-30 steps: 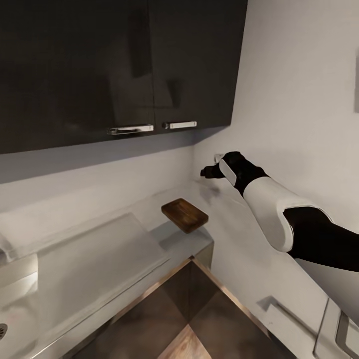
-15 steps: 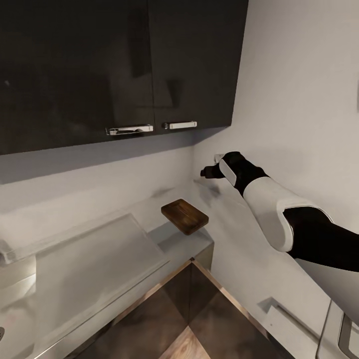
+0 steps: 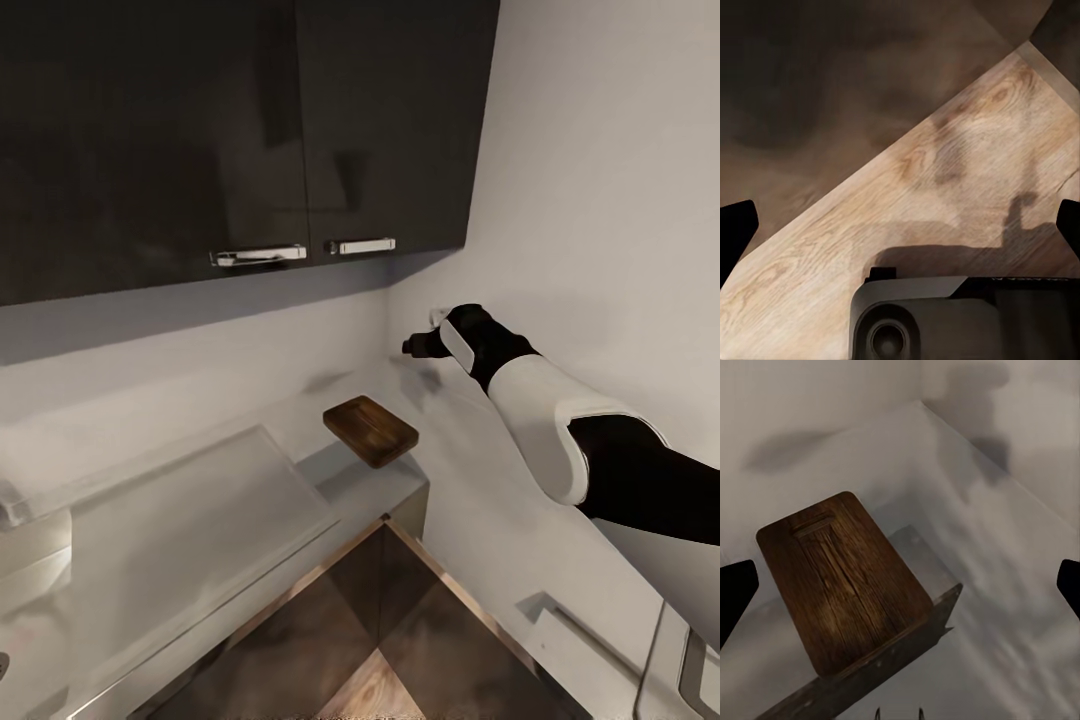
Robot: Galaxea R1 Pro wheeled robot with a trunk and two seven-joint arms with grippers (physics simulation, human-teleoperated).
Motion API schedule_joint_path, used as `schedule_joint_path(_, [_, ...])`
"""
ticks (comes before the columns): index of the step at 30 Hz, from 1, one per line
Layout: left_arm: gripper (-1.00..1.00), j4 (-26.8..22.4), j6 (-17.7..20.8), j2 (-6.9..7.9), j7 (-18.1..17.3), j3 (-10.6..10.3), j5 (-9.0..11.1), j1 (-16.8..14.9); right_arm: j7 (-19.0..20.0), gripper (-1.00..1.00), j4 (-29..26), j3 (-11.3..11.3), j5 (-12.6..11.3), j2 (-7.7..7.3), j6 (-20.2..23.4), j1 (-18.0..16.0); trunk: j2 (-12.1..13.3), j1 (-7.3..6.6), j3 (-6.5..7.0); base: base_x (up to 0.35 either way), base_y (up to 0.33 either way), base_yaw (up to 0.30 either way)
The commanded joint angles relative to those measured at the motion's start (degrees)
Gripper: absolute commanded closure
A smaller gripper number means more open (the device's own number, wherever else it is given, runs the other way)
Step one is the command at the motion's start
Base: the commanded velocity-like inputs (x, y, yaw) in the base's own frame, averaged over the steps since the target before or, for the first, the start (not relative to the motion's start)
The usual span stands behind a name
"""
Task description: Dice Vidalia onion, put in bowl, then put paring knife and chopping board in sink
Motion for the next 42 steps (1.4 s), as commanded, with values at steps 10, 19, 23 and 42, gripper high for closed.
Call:
schedule_joint_path(10, [-1.0, -0.1, -0.1, -0.02, 0.0, 0.1, 0.0, 0.0, -0.2, -1.0, -0.1, 0.2, -0.2, -0.03, 0.3, 0.0, -0.1, 0.03, -1.04, 0.0, 0.0, 0.0])
schedule_joint_path(19, [-1.0, -0.1, -0.1, -0.02, 0.0, 0.1, 0.0, 0.0, -0.3, -1.0, -0.1, 0.2, -0.2, -0.11, 0.3, 0.0, -0.1, 0.03, -1.86, 0.0, 0.0, 0.0])
schedule_joint_path(23, [-1.0, -0.1, -0.1, -0.02, 0.0, 0.1, 0.0, 0.0, -0.4, -1.0, -0.3, 0.2, -0.1, -0.12, 0.3, 0.0, -0.1, 0.03, -2.23, 0.0, 0.0, 0.0])
schedule_joint_path(42, [-1.0, 0.0, -0.1, -0.02, 0.0, 0.1, 0.0, 0.0, -0.5, -1.0, -3.8, 0.0, -0.1, -2.44, 0.4, 0.0, -0.1, 0.03, -3.93, 0.0, 0.0, 0.0])
